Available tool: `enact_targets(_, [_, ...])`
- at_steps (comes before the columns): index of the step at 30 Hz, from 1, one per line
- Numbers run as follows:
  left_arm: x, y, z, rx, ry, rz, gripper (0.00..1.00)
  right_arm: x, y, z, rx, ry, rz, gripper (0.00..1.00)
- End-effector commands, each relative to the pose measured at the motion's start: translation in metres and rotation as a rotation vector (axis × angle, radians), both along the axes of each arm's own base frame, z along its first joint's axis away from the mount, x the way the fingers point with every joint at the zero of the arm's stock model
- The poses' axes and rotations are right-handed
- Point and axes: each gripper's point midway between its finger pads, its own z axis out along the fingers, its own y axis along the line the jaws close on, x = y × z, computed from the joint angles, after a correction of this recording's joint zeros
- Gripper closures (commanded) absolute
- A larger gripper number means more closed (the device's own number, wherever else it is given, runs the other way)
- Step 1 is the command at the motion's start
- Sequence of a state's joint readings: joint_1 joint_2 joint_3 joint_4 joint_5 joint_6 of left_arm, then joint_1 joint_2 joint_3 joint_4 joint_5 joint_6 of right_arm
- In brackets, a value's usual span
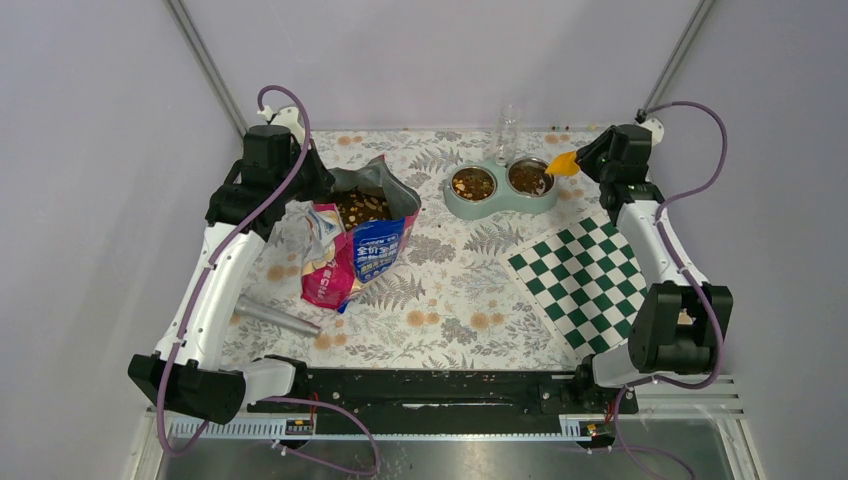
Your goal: Serve the pet food
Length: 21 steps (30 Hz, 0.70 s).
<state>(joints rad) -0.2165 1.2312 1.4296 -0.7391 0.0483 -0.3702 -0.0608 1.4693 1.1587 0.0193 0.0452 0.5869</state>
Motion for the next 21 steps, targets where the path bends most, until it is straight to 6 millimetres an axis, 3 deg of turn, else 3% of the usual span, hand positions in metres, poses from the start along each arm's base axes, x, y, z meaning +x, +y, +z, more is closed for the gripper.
enact_targets(1, [-0.002,0.009,0.026,-0.01,-0.093,0.035,1.0,-0.003,-0.003,0.02,-0.16,0.015,-0.028,1.0])
enact_targets(2, [-0.002,0.009,0.027,-0.01,-0.094,0.034,1.0,-0.005,-0.006,0.023,-0.176,0.015,-0.036,1.0])
enact_targets(5, [-0.002,0.008,0.028,-0.012,-0.097,0.03,1.0,-0.007,0.021,0.036,-0.154,-0.03,0.065,1.0])
enact_targets(9, [-0.003,0.004,0.027,-0.03,-0.089,0.014,1.0,-0.02,0.076,0.073,-0.001,-0.115,0.326,1.0])
enact_targets(15, [-0.005,-0.009,0.026,-0.104,-0.083,-0.021,1.0,-0.073,0.155,0.141,0.235,-0.333,0.739,1.0])
enact_targets(21, [-0.006,-0.026,0.024,-0.189,-0.082,-0.072,1.0,-0.139,0.215,0.194,0.359,-0.515,1.045,1.0])
